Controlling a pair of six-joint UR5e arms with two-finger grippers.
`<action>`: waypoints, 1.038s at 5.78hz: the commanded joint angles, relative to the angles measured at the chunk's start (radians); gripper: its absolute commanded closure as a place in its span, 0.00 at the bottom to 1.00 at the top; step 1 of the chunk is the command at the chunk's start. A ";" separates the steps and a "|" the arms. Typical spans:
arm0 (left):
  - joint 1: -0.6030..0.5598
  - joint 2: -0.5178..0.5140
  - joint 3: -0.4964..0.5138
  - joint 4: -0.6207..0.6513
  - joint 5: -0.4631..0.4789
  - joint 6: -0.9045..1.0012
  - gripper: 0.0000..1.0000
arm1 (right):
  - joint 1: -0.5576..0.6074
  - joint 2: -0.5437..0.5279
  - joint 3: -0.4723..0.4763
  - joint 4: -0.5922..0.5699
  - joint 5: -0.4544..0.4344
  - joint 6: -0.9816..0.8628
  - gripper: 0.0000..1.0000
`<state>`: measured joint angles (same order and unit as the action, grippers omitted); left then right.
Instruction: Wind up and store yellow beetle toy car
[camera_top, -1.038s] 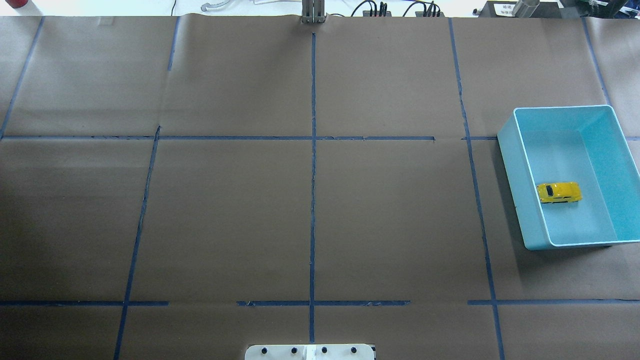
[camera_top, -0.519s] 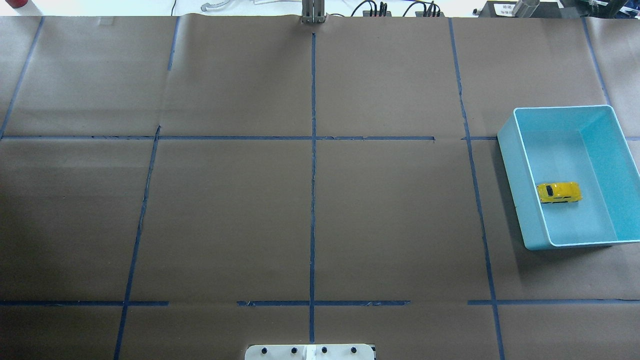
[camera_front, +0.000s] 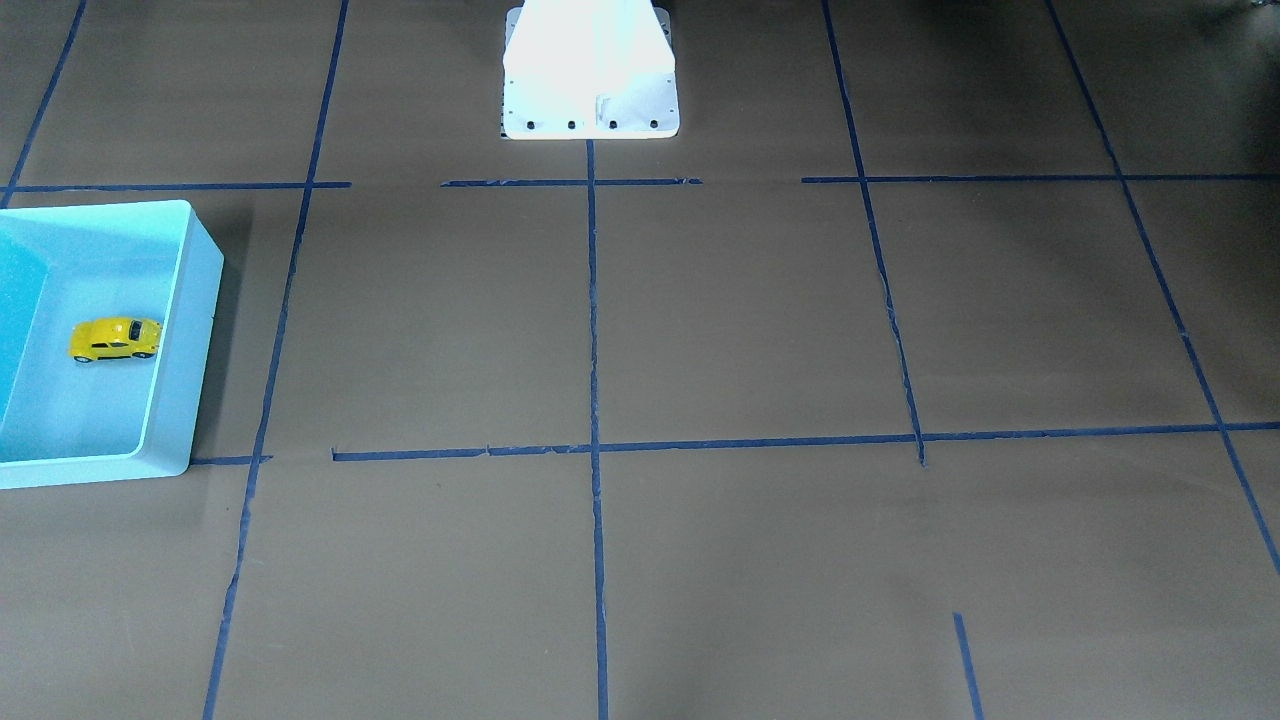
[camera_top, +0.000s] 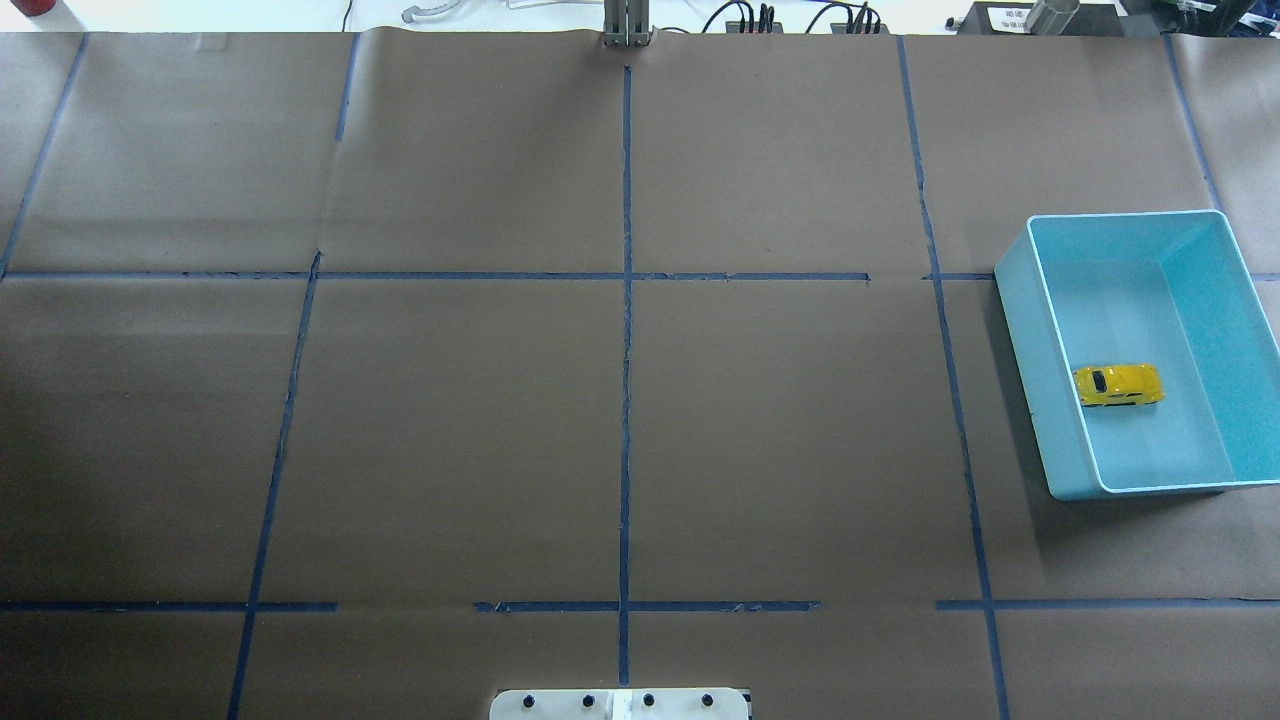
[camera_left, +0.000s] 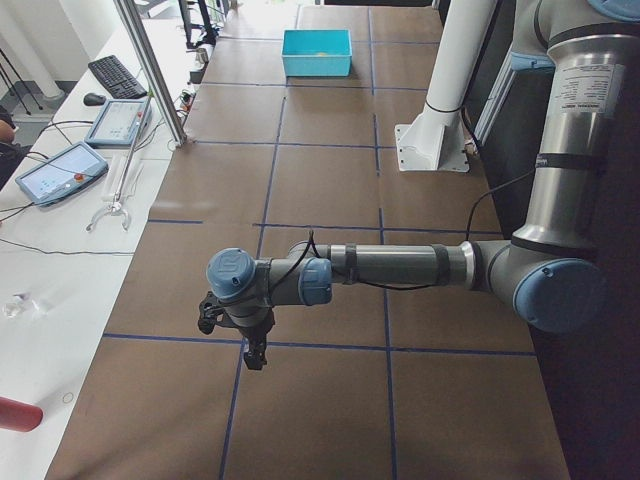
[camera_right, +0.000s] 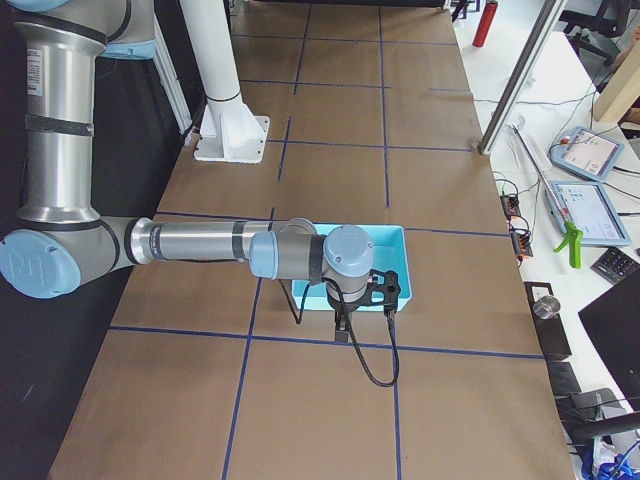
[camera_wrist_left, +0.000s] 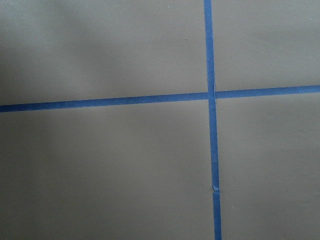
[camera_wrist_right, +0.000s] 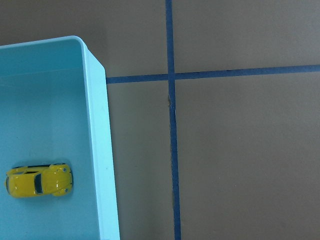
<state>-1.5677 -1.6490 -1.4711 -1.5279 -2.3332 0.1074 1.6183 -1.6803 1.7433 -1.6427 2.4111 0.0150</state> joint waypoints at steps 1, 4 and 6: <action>0.000 0.000 0.000 0.000 0.000 0.000 0.00 | 0.000 -0.004 -0.004 0.001 -0.022 -0.004 0.00; 0.000 0.000 0.000 0.000 0.000 0.000 0.00 | 0.000 -0.004 -0.004 0.001 -0.043 -0.006 0.00; 0.000 0.000 0.000 0.000 0.000 -0.002 0.00 | 0.000 -0.007 -0.004 0.001 -0.049 -0.007 0.00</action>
<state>-1.5677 -1.6490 -1.4711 -1.5279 -2.3332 0.1062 1.6183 -1.6861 1.7395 -1.6414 2.3640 0.0080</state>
